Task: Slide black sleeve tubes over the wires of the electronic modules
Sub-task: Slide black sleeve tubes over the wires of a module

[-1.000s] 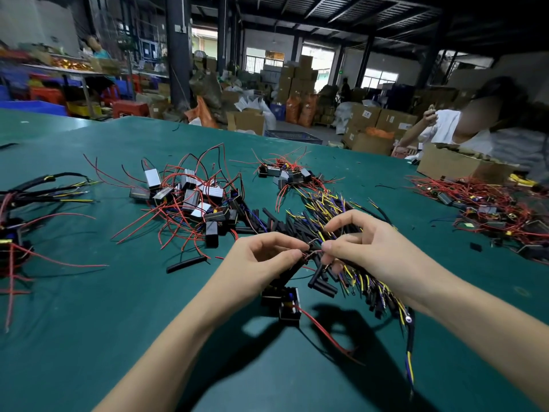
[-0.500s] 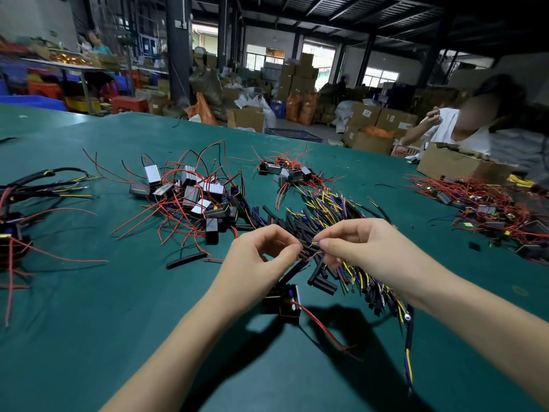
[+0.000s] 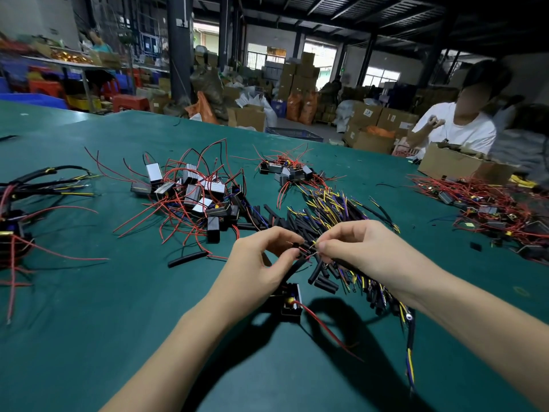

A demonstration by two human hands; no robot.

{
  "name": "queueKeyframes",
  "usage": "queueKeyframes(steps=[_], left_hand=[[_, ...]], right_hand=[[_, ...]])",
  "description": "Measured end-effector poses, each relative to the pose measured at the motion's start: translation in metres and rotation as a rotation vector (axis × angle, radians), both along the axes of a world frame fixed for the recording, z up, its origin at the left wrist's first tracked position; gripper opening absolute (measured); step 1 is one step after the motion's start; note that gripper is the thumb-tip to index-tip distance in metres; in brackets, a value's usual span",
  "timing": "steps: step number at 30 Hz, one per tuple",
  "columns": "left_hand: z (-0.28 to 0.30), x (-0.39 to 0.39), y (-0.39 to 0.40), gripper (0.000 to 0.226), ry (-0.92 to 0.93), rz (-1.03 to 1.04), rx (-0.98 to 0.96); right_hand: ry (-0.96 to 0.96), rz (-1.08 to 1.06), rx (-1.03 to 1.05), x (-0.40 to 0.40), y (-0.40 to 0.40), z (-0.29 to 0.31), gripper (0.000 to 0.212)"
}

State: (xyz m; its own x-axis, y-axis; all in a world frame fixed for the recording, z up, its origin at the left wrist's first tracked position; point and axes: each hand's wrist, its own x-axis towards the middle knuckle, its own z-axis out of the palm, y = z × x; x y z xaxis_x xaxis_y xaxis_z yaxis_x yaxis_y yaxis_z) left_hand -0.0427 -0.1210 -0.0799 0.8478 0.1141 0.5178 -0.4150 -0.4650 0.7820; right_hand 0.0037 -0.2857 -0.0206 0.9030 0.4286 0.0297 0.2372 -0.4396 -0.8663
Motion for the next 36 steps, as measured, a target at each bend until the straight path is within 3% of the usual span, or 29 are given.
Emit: queueKeyframes(steps=[9,27,36], left_hand=[[0.0,-0.001,-0.003,0.007,0.034,-0.022,-0.116],[-0.002,0.0,-0.003,0.005,-0.027,-0.047,-0.083],[-0.001,0.0,-0.005,0.006,0.005,-0.029,-0.08]], right_hand=[[0.008,0.006,0.078,0.004,0.003,-0.007,0.005],[0.004,0.058,0.161,0.006,0.004,-0.014,0.005],[-0.315,0.056,-0.001,0.001,0.008,-0.012,0.011]])
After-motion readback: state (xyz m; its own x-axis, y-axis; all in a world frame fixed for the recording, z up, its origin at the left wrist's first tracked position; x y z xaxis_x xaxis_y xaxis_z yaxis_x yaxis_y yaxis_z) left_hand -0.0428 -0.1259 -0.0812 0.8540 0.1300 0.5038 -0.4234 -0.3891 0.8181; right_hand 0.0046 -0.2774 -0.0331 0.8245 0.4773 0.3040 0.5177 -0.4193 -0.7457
